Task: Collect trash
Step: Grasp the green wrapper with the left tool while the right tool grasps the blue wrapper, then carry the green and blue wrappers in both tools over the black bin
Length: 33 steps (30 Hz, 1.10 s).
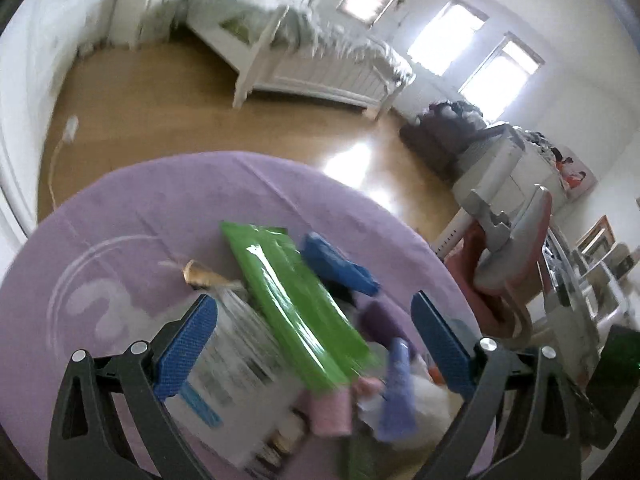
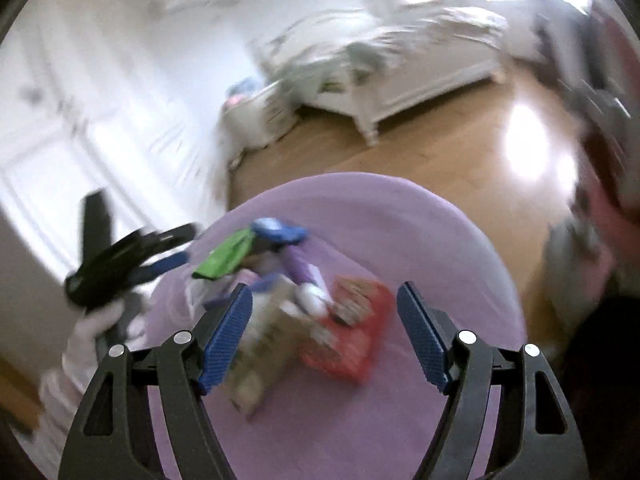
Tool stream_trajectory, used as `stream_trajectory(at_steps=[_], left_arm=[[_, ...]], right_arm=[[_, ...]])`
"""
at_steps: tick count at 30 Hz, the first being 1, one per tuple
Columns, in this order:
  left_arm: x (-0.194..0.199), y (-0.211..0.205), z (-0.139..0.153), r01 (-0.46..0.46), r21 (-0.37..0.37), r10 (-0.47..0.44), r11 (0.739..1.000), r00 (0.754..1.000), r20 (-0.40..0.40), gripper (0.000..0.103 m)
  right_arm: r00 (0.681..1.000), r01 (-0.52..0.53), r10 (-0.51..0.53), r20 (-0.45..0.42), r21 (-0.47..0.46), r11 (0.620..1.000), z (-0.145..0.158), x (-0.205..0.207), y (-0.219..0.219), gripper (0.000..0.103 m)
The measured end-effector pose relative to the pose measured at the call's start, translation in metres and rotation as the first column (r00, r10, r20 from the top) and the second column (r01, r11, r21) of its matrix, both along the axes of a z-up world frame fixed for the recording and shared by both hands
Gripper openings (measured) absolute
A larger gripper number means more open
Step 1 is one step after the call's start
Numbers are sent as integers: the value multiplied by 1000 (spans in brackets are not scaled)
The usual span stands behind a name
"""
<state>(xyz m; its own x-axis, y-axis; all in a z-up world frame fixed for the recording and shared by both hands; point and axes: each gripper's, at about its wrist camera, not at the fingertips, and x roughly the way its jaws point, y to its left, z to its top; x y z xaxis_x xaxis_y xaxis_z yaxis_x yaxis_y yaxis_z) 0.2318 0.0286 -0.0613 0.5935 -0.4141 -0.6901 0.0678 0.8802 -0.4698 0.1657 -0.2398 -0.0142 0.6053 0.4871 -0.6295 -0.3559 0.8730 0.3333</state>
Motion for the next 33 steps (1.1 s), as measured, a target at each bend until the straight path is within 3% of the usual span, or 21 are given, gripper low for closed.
stream_trajectory(at_steps=[5, 8, 14, 17, 18, 22, 23, 24, 26, 31, 33], left_arm=[[39, 5, -25, 70, 2, -69, 998, 991, -115, 71], [49, 9, -37, 72, -17, -74, 997, 985, -159, 69], [35, 17, -43, 76, -33, -80, 997, 986, -145, 70], [33, 23, -43, 76, -41, -82, 996, 986, -147, 71], [31, 23, -43, 80, -41, -85, 996, 985, -147, 71], [27, 16, -42, 107, -13, -108, 994, 986, -131, 68], [26, 11, -42, 116, -5, -115, 993, 986, -122, 51], [26, 6, -42, 124, 3, -123, 992, 985, -118, 40], [24, 0, -40, 128, 16, -126, 992, 988, -93, 27], [10, -11, -25, 136, 8, -135, 991, 991, -21, 12], [-2, -12, -11, 133, -8, -132, 991, 991, 33, 11]], right_arm=[[989, -150, 149, -22, -196, 969, 3, 64, 68, 59], [968, -251, 240, -73, -302, 920, -11, 99, 106, 57], [916, -397, 377, -139, -451, 799, -44, 133, 163, 47], [908, -414, 388, -158, -484, 771, -57, 142, 177, 31], [910, -410, 382, -163, -493, 767, -62, 144, 178, 20], [934, -358, 325, -150, -426, 831, -60, 146, 162, 8], [938, -347, 314, -148, -398, 849, -58, 146, 156, 8], [944, -330, 296, -148, -363, 871, -55, 145, 148, 6], [955, -293, 259, -147, -313, 903, -51, 143, 132, 6], [973, -219, 200, -113, -189, 957, -30, 122, 90, 6], [980, -191, 180, -83, -146, 971, -17, 110, 73, 6]])
